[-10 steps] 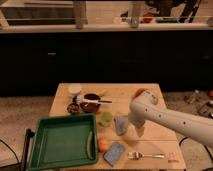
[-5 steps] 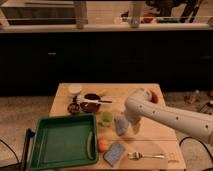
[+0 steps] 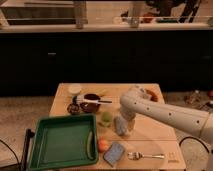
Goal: Wipe table surface with towel
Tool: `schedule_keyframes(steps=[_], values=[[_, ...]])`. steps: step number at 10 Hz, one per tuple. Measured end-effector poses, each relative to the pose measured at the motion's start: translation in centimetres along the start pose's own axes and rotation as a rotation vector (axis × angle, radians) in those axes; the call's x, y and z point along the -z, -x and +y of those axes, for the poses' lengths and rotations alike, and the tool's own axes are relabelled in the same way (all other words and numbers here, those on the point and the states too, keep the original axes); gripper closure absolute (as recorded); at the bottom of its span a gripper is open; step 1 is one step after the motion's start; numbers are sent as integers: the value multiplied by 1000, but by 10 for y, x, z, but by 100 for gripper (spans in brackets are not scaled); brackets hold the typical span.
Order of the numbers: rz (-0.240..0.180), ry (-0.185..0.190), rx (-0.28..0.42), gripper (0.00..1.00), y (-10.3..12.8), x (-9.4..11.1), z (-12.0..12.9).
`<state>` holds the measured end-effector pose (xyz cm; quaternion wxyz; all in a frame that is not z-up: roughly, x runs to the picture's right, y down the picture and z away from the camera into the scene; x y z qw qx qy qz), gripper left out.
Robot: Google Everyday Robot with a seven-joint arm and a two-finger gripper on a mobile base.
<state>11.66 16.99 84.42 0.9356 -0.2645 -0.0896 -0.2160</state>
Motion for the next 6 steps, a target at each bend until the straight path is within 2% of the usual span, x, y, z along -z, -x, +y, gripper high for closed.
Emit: schedule_keyframes(steps=[2,6], values=[[-17,-2,-2,20,7,-4,-10],[-27,20,-15,20,6,-16,-9]])
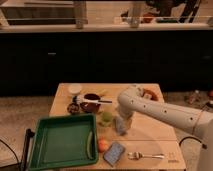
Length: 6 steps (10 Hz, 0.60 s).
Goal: Wipe table surface with towel
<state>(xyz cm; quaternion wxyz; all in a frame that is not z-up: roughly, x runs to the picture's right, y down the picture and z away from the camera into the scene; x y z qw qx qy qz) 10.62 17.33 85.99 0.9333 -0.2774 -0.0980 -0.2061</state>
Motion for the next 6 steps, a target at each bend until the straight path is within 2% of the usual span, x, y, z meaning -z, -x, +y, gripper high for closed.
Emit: schedule_keyframes(steps=[6], values=[[-15,27,-14,20,-3,-15,9]])
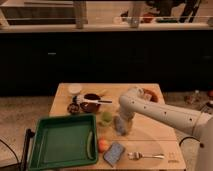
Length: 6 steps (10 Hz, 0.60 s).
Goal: Wipe table surface with towel
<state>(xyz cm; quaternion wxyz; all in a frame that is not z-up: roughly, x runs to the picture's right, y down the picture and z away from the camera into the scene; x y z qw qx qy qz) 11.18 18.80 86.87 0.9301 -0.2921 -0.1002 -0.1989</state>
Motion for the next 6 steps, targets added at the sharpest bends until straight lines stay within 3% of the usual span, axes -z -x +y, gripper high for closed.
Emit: schedule_keyframes(steps=[3,6], values=[[-2,12,-2,23,-3,-5,1],[4,21,2,50,-1,-7,1]])
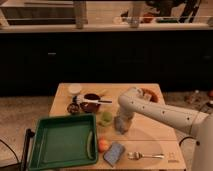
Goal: Wipe table surface with towel
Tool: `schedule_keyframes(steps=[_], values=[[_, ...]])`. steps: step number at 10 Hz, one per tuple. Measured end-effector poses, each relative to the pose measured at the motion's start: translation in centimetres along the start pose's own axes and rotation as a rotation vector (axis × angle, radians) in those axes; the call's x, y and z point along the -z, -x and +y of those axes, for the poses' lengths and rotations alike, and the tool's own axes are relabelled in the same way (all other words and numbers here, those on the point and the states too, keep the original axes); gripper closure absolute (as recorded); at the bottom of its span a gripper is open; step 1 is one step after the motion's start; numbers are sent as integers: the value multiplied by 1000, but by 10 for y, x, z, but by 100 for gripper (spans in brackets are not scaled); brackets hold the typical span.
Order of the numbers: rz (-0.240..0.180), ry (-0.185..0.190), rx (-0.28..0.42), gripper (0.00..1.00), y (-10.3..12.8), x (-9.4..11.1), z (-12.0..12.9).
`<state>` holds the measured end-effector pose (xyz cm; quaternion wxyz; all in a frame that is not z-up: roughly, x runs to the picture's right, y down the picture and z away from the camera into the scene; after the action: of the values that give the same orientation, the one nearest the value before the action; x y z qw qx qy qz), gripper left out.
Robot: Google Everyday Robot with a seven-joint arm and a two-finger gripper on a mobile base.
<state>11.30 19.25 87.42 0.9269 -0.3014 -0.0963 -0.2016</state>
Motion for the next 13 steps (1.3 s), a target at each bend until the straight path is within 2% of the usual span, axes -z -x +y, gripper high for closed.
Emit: schedule_keyframes(steps=[4,5,8,13], values=[[4,-5,-4,92,-2,1,0],[3,-5,-4,98,-2,1,0],[15,-17,-12,100,-10,15,8],[16,-30,-12,100,-10,26,14]])
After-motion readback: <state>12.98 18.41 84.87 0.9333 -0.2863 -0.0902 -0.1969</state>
